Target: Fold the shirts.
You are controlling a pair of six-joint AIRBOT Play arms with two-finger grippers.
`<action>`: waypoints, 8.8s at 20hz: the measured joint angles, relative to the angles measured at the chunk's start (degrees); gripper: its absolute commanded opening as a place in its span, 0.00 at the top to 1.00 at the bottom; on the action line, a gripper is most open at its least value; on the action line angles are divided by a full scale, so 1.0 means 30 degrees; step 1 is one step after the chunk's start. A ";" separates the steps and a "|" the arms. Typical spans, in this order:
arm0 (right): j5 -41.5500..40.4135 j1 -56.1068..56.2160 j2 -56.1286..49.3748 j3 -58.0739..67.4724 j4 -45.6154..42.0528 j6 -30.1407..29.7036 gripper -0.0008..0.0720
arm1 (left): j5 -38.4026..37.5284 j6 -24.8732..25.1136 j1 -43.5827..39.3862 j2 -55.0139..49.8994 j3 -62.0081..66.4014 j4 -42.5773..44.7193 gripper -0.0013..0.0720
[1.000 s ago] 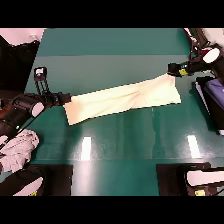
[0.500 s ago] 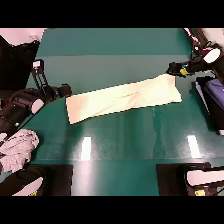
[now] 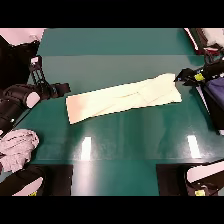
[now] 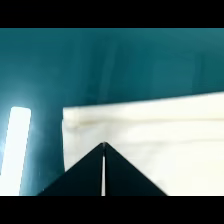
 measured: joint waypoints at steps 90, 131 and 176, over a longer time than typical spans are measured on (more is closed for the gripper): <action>-1.0346 1.9977 -0.0772 0.3767 0.6717 -0.3155 0.30 | -1.3697 1.0105 0.0379 -0.2827 1.5074 -0.0335 0.94; -0.6805 1.1336 0.6929 -0.8444 0.6943 -0.3133 0.30 | -1.6917 1.3216 0.4146 -0.3147 0.0364 -0.7191 0.23; -0.6951 1.3457 0.0131 -0.3716 1.0244 -0.2805 0.96 | -1.3661 1.2451 0.4153 0.0685 0.5639 -0.9493 0.67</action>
